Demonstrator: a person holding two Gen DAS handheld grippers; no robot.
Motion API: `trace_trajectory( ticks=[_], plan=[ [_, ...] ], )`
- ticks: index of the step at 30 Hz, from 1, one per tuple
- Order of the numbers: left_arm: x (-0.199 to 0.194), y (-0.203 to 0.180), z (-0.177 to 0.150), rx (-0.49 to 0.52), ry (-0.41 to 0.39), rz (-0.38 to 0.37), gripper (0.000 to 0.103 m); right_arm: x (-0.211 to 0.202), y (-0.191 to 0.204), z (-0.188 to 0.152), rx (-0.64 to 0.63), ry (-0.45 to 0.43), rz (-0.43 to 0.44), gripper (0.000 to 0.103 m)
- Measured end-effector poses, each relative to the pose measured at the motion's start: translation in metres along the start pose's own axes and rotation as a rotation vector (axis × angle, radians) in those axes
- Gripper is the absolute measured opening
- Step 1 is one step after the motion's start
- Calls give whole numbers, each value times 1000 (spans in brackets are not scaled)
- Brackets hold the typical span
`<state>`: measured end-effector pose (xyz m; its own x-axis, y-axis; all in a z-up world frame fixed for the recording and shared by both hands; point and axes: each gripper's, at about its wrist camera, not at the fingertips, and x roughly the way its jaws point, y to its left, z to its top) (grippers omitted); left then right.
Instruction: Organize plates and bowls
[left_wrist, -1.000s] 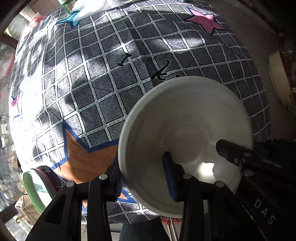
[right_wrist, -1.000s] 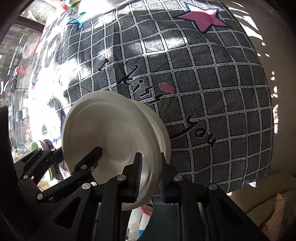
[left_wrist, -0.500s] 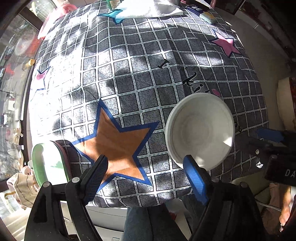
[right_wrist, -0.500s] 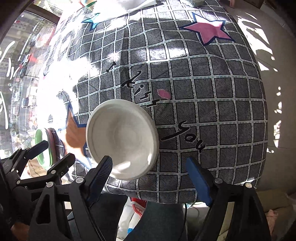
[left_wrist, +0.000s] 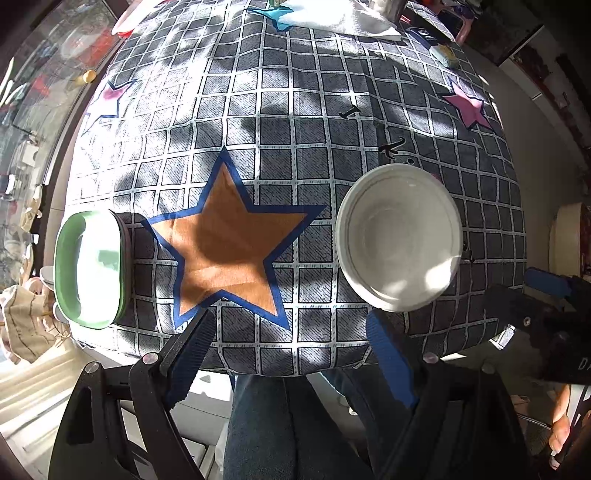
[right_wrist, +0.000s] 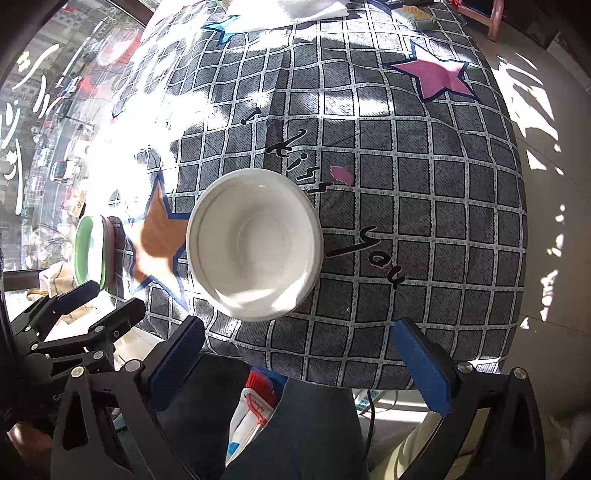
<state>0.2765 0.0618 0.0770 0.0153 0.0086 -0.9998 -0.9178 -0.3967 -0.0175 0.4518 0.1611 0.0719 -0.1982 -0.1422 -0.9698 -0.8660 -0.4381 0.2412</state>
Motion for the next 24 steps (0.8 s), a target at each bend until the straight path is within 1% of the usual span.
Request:
trace_trajectory(
  ticks=[3, 5, 12, 15, 18, 20, 24],
  plan=[
    [-4, 6, 1, -14, -22, 4, 86, -4, 0, 0, 11, -10, -10, 103],
    [-7, 9, 1, -5, -40, 16, 86, -6, 0, -2, 25, -12, -7, 103],
    [-9, 12, -5, 123, -91, 97, 86, -2, 0, -1, 148, -12, 3, 103],
    [-10, 23, -6, 140, -96, 80, 86, 2, 7, -2, 184, -6, -19, 103],
    [-16, 41, -3, 130, -134, 87, 86, 3, 17, -3, 202, -7, -35, 103],
    [-18, 53, -3, 124, -145, 79, 86, 1, 26, -1, 196, -16, -60, 103],
    [-13, 72, -6, 110, -130, 41, 86, 1, 48, 0, 154, -19, -101, 103]
  ],
)
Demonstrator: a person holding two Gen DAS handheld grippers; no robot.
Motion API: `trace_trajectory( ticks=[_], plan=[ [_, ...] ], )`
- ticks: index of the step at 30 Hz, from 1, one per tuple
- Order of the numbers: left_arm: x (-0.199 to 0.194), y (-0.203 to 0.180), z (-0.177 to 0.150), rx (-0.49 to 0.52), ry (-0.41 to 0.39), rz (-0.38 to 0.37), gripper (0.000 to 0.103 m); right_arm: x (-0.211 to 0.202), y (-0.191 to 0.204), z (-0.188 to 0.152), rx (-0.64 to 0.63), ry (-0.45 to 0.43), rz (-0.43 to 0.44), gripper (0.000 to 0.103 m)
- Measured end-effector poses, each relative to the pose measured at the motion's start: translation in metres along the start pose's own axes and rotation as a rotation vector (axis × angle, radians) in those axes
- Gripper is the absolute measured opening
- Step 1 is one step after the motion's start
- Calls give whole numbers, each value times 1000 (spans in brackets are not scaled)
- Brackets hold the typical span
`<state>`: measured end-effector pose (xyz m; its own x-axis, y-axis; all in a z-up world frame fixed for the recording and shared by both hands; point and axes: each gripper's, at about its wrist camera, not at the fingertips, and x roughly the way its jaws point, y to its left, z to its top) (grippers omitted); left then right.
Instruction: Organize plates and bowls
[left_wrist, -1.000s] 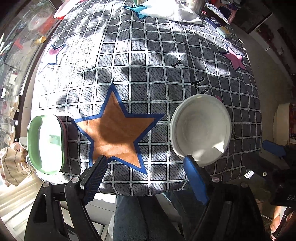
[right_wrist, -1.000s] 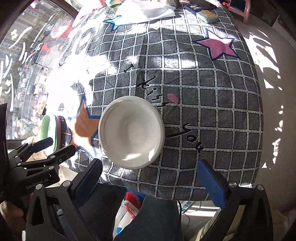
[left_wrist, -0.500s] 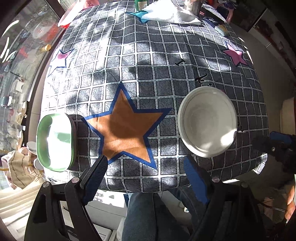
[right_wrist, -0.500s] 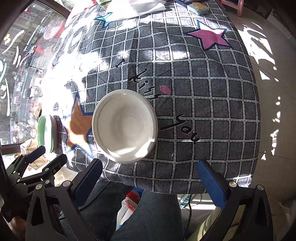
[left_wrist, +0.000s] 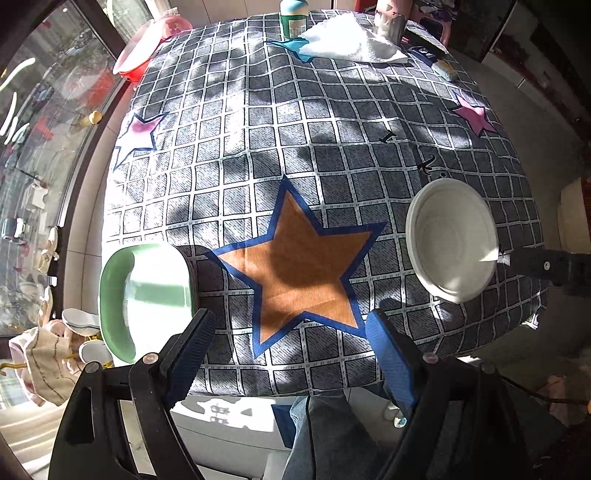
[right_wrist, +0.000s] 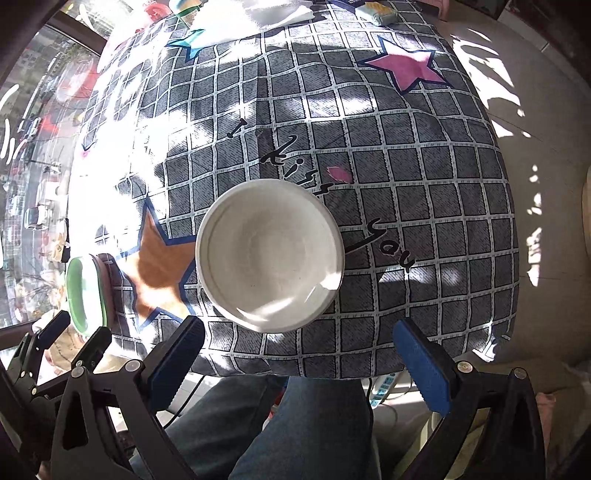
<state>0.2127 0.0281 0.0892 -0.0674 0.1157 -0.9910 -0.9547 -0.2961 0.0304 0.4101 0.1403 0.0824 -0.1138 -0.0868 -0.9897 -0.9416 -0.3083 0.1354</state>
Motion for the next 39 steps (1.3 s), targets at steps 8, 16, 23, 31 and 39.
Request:
trace_trajectory(
  ticks=[8, 16, 23, 31, 39],
  plan=[
    [5, 36, -2, -59, -2, -62, 86, 3, 35, -6, -68, -4, -75, 103],
    [7, 53, -1, -59, -7, -73, 86, 4, 54, -4, -75, -8, -98, 103],
    [10, 59, 2, -54, -8, -79, 86, 5, 63, -3, -82, -9, -112, 103],
    [13, 62, 5, -53, -5, -83, 86, 5, 65, -1, -79, -8, -120, 103],
    [14, 63, 7, -53, 1, -86, 86, 6, 65, 0, -72, -4, -121, 103]
  ],
)
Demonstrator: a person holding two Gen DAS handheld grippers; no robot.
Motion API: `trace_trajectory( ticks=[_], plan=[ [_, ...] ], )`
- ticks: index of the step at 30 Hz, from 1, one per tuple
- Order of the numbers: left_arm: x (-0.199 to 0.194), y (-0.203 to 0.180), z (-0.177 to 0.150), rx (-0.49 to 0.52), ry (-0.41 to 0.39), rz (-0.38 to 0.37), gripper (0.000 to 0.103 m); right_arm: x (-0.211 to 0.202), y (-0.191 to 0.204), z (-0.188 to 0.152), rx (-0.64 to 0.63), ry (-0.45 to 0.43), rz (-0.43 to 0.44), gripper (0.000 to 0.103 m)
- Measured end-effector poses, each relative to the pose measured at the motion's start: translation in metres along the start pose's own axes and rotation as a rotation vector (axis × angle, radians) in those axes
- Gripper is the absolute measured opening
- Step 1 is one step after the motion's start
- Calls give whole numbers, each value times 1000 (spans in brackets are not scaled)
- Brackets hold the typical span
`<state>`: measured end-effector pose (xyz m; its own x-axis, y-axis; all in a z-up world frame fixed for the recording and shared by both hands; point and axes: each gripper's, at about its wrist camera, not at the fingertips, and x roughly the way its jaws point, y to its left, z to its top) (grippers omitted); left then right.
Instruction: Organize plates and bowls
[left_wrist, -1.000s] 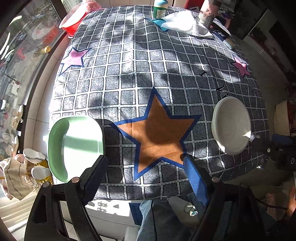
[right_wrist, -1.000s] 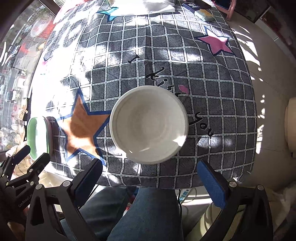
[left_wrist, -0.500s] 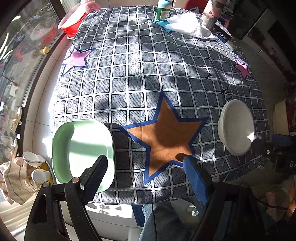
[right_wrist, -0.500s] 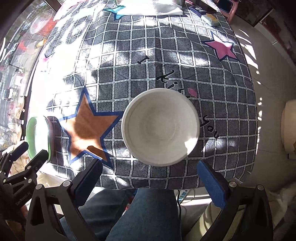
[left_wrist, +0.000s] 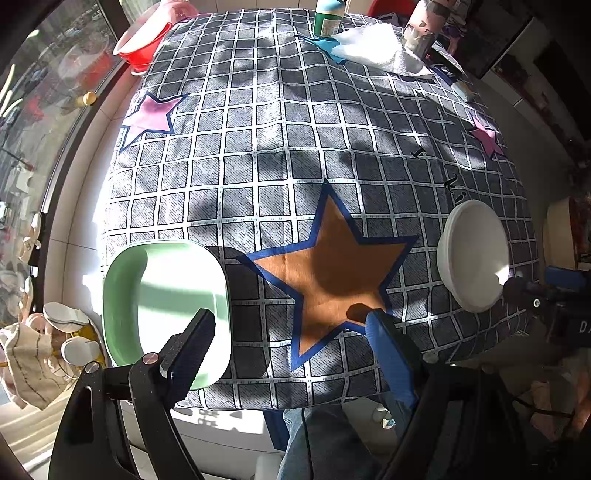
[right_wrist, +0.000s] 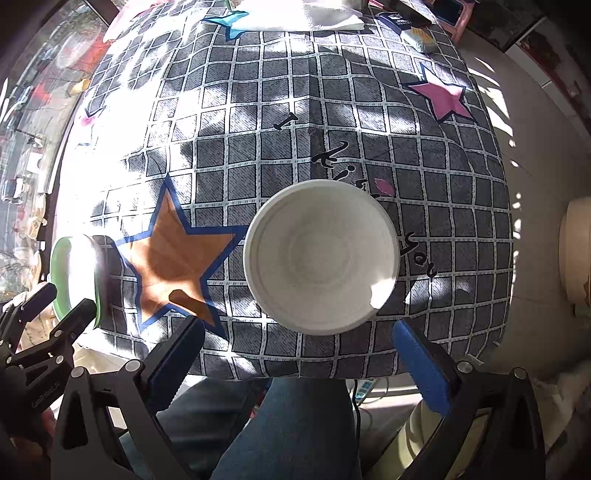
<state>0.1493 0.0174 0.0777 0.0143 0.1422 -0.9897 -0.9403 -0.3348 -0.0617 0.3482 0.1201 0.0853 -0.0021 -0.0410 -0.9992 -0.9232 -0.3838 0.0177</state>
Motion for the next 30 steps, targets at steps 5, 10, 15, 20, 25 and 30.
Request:
trace_trajectory(
  ticks=[5, 10, 15, 20, 25, 30],
  plan=[
    [2, 1, 0, 2, 5, -1, 86, 2, 1, -3, 23, 8, 5, 103],
    [4, 2, -1, 10, 16, -3, 86, 4, 1, -7, 41, 18, 11, 103],
    [10, -1, -3, 26, 43, -13, 86, 9, -3, -16, 77, 34, 18, 103],
    [20, -11, -6, 62, 90, -8, 86, 16, -14, -28, 141, 44, 37, 103],
    [31, -41, -6, 162, 145, 24, 86, 24, -37, -40, 220, 49, 73, 103],
    [38, -79, 0, 247, 179, 78, 86, 36, -76, -41, 280, 57, 98, 103]
  ],
)
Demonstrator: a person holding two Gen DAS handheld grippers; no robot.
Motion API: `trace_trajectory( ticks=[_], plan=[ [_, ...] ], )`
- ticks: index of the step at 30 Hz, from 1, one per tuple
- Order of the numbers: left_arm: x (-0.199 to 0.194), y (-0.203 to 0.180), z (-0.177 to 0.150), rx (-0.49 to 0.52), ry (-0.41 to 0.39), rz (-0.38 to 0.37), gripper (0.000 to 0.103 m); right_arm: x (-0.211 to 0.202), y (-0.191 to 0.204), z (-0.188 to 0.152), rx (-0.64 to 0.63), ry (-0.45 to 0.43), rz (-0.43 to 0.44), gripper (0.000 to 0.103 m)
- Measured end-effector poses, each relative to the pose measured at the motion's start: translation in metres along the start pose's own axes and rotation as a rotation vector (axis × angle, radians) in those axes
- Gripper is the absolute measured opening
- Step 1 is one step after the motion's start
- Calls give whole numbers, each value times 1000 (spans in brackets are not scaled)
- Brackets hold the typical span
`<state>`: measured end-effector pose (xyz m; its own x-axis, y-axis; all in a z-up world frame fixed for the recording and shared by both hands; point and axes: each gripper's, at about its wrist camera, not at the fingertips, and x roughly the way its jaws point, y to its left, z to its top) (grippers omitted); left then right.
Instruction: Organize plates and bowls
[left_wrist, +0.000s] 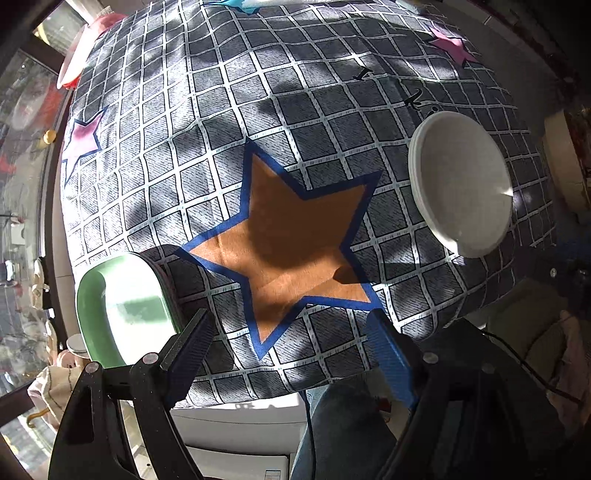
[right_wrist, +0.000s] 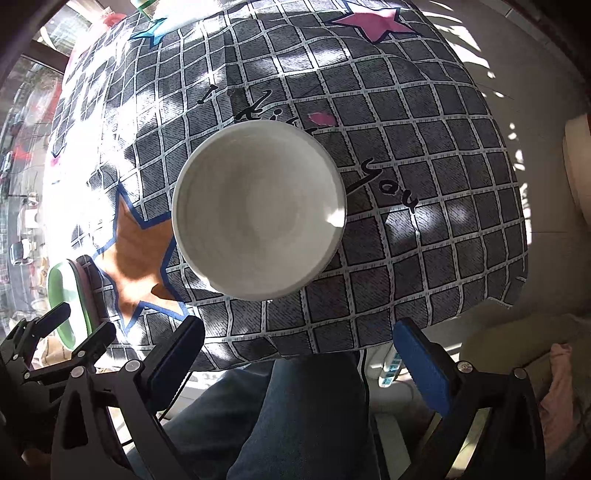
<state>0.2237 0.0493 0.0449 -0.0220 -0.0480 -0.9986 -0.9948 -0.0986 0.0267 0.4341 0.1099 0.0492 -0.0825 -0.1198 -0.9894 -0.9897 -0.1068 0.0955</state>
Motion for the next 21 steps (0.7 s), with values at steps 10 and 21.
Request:
trace_trajectory(
  ticks=[10, 21],
  plan=[
    [-5, -38, 39, -133, 61, 29, 86, 7, -62, 39, -16, 63, -7, 103],
    [13, -50, 71, -284, 64, 32, 86, 23, -56, 67, -119, 74, -7, 103]
  ],
)
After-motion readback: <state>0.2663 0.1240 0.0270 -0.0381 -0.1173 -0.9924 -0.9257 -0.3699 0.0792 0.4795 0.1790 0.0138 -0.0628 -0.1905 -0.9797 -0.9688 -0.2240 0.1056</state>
